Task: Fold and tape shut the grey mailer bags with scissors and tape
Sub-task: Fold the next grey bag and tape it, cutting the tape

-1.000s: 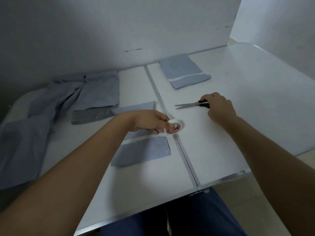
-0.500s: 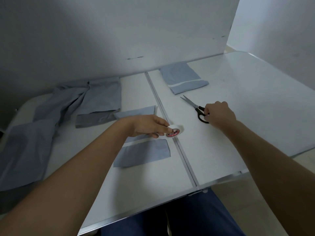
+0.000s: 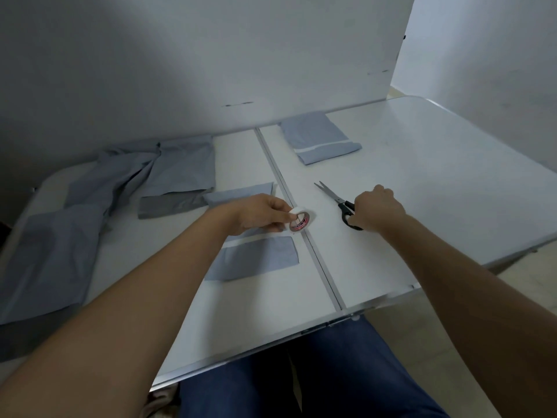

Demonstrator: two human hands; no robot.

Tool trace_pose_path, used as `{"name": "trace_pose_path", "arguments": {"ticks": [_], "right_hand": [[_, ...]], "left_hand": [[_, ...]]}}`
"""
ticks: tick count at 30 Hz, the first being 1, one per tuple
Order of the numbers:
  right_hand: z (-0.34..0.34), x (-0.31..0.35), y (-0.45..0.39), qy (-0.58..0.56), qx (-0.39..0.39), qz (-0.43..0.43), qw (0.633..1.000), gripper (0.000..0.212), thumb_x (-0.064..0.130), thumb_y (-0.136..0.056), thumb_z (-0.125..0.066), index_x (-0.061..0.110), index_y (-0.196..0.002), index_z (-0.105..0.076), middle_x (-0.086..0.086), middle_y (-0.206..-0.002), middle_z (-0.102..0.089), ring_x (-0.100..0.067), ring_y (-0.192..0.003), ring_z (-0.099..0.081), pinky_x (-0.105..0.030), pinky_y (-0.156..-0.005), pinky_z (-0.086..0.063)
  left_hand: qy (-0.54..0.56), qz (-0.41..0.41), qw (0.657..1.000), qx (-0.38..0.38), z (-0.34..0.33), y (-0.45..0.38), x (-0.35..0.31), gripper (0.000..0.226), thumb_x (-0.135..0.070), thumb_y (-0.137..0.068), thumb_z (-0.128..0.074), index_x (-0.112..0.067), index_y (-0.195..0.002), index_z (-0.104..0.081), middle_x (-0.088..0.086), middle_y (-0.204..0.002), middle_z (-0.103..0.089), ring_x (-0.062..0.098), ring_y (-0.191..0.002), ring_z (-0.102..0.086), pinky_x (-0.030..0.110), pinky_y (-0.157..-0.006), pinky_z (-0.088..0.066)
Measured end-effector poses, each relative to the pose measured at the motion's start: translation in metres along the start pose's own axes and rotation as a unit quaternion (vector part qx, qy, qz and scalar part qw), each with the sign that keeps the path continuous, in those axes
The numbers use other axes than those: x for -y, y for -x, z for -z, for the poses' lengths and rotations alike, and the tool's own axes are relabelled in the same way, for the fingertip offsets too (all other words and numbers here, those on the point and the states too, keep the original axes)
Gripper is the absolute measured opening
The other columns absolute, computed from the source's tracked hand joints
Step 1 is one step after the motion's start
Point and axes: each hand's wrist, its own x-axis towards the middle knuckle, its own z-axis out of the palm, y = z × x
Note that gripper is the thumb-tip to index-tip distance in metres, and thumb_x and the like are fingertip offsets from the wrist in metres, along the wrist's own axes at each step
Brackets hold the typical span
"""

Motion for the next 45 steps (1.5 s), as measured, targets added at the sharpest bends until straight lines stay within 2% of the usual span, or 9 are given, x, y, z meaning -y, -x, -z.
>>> {"name": "trace_pose_path", "arguments": {"ticks": [6,10,12,17,24,28,34,40,45], "right_hand": [[0.006,0.002,0.017,-0.082,0.027,0.005,0.996,0.031,0.031,-0.082,-0.059,0.011,-0.062,-0.047,-0.003,-0.06,-0.055,-0.017,-0.05,-0.051,-0.021,-0.049,-0.038],[0.01,0.0,0.03,-0.246,0.108,-0.003,0.963,0.019,0.016,-0.079,-0.063,0.005,-0.093,-0.057,-0.014,-0.083,-0.072,-0.023,-0.066,-0.071,-0.035,-0.072,-0.06],[0.009,-0.002,0.045,-0.34,0.16,-0.006,0.927,0.03,0.016,-0.084,-0.069,0.01,-0.107,-0.051,-0.01,-0.09,-0.07,-0.022,-0.069,-0.073,-0.029,-0.061,-0.058],[0.003,0.006,0.077,-0.308,0.205,0.018,0.929,0.043,0.043,-0.085,-0.07,0.005,-0.105,-0.064,-0.005,-0.074,-0.066,-0.012,-0.061,-0.069,-0.018,-0.05,-0.042],[-0.007,0.005,0.103,-0.272,0.214,0.041,0.937,0.047,0.044,-0.086,-0.068,0.001,-0.104,-0.063,-0.003,-0.063,-0.065,-0.013,-0.051,-0.064,-0.02,-0.047,-0.042],[-0.011,0.006,0.115,-0.252,0.211,0.056,0.943,0.047,0.045,-0.086,-0.066,0.001,-0.105,-0.063,-0.001,-0.058,-0.061,-0.011,-0.043,-0.055,-0.018,-0.042,-0.038],[-0.018,0.016,0.118,-0.237,0.182,0.071,0.952,0.048,0.048,-0.083,-0.068,0.005,-0.102,-0.065,0.009,-0.042,-0.056,-0.009,-0.039,-0.052,-0.013,-0.038,-0.036],[-0.02,0.024,0.112,-0.211,0.14,0.074,0.965,0.044,0.049,-0.085,-0.066,0.008,-0.1,-0.065,-0.001,-0.067,-0.065,-0.011,-0.048,-0.061,-0.022,-0.056,-0.049],[-0.024,0.027,0.11,-0.182,0.116,0.099,0.971,0.04,0.045,-0.087,-0.063,0.007,-0.097,-0.066,-0.007,-0.075,-0.071,-0.02,-0.057,-0.069,-0.024,-0.056,-0.051]], "left_hand": [[0.039,-0.013,0.999,-0.011,0.001,0.011,0.005,0.022,-0.014,-0.088,-0.069,-0.004,-0.108,-0.07,0.013,-0.099,-0.07,0.012,-0.082,-0.066,0.026,-0.087,-0.055],[0.061,-0.019,0.998,-0.025,0.0,0.018,0.009,0.023,-0.014,-0.087,-0.07,-0.003,-0.108,-0.07,0.015,-0.105,-0.071,0.014,-0.086,-0.066,0.026,-0.088,-0.055],[0.084,-0.02,0.996,-0.035,0.0,0.021,0.015,0.022,-0.014,-0.088,-0.068,-0.004,-0.108,-0.07,0.016,-0.105,-0.07,0.016,-0.089,-0.065,0.026,-0.087,-0.055],[0.139,-0.021,0.989,-0.053,-0.003,0.026,0.025,0.019,-0.024,-0.092,-0.064,-0.012,-0.106,-0.069,0.012,-0.108,-0.07,0.023,-0.098,-0.066,0.035,-0.096,-0.051],[0.178,-0.009,0.979,-0.101,-0.015,0.026,0.023,0.022,-0.028,-0.091,-0.065,-0.013,-0.107,-0.067,0.008,-0.101,-0.067,0.018,-0.085,-0.065,0.025,-0.077,-0.055],[0.188,0.02,0.974,-0.126,-0.018,0.024,0.021,0.031,-0.028,-0.089,-0.068,-0.009,-0.113,-0.066,0.008,-0.097,-0.066,0.016,-0.082,-0.064,0.028,-0.081,-0.054],[0.186,0.045,0.971,-0.142,-0.024,0.024,0.01,0.013,-0.027,-0.087,-0.07,-0.017,-0.095,-0.066,0.005,-0.089,-0.068,0.017,-0.081,-0.063,0.025,-0.072,-0.052],[0.192,0.054,0.968,-0.149,-0.025,0.025,0.001,0.006,-0.026,-0.088,-0.068,-0.021,-0.09,-0.066,0.003,-0.086,-0.07,0.015,-0.076,-0.065,0.024,-0.063,-0.047],[0.177,0.06,0.971,-0.147,-0.026,0.022,-0.002,0.018,-0.028,-0.085,-0.071,-0.018,-0.1,-0.07,0.003,-0.093,-0.071,0.014,-0.074,-0.066,0.024,-0.065,-0.044]]}}
